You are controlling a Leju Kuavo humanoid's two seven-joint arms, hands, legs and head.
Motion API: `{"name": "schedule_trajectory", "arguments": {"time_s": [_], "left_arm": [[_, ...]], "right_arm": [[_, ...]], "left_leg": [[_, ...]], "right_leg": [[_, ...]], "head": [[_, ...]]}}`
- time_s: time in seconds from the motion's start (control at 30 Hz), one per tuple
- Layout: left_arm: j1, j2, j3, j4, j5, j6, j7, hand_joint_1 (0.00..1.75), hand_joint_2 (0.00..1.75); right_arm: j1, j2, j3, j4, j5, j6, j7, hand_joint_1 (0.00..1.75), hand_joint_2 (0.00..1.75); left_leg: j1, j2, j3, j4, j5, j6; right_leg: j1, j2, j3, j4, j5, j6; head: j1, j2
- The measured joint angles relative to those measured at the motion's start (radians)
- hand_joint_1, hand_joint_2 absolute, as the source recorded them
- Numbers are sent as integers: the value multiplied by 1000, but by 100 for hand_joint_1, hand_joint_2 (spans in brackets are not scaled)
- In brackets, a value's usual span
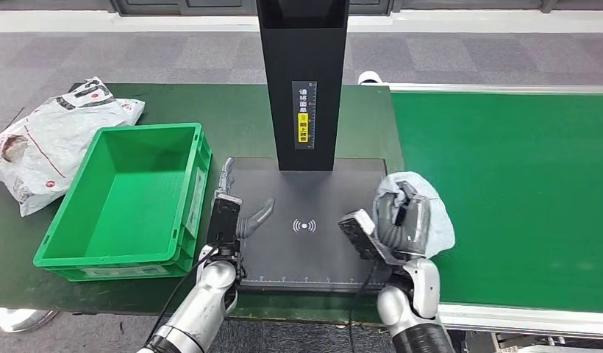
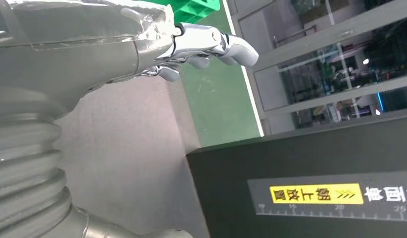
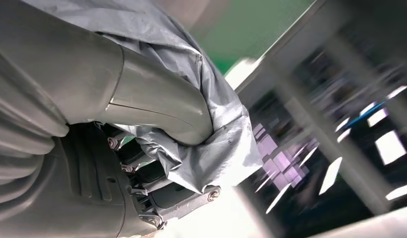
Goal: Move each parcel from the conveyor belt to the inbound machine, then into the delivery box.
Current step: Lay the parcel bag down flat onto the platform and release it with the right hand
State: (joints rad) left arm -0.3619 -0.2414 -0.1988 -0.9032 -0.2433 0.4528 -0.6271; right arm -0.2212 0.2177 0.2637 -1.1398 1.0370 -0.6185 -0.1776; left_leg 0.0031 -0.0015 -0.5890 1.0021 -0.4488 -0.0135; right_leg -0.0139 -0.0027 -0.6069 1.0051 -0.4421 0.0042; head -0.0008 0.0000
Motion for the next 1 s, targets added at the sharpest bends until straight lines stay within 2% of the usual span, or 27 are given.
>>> {"name": "schedule_trajectory", "arguments": {"time_s": [0.23,0.37,0.4,0.5,0.53,0.67,0.83,1.0], "left_arm": [[4,-1,0,-12,-14,9,1,0,175],[-4,-12,0,-5,-32,-10,10,0,175],[-8,-15,-1,0,-38,-15,12,0,175],[-23,-17,-2,13,-49,-24,19,0,175],[-26,-16,-2,17,-50,-26,20,0,175],[-37,-15,-3,32,-48,-36,20,0,175],[-61,-11,-1,59,-10,-42,-2,0,175],[-73,-9,3,77,17,-45,-10,0,175]], "right_arm": [[5,39,230,-12,-150,143,29,175,175],[-5,68,363,47,-75,167,104,175,175],[-7,72,392,63,-50,160,114,136,175],[-13,76,454,106,-9,141,124,5,175],[-16,75,465,116,-7,137,123,0,175],[-24,69,481,148,-20,88,81,0,175],[-55,43,481,218,-140,5,-33,0,175],[-73,29,480,260,-185,-20,-69,0,175]], "left_leg": [[0,0,0,0,0,0],[0,0,0,0,0,0],[0,0,0,0,0,0],[0,0,0,0,0,0],[0,0,0,0,0,0],[0,0,0,0,0,0],[0,0,0,1,0,0],[0,0,0,1,0,0]], "right_leg": [[0,0,0,0,0,0],[1,0,0,0,0,0],[1,0,0,0,0,0],[0,0,0,0,0,0],[0,0,0,0,0,0],[0,0,0,-1,0,0],[-1,0,0,-1,0,0],[0,0,0,-1,0,0]], "head": [[0,0],[0,0],[0,0],[0,0],[0,0],[0,0],[0,0],[0,0]]}}
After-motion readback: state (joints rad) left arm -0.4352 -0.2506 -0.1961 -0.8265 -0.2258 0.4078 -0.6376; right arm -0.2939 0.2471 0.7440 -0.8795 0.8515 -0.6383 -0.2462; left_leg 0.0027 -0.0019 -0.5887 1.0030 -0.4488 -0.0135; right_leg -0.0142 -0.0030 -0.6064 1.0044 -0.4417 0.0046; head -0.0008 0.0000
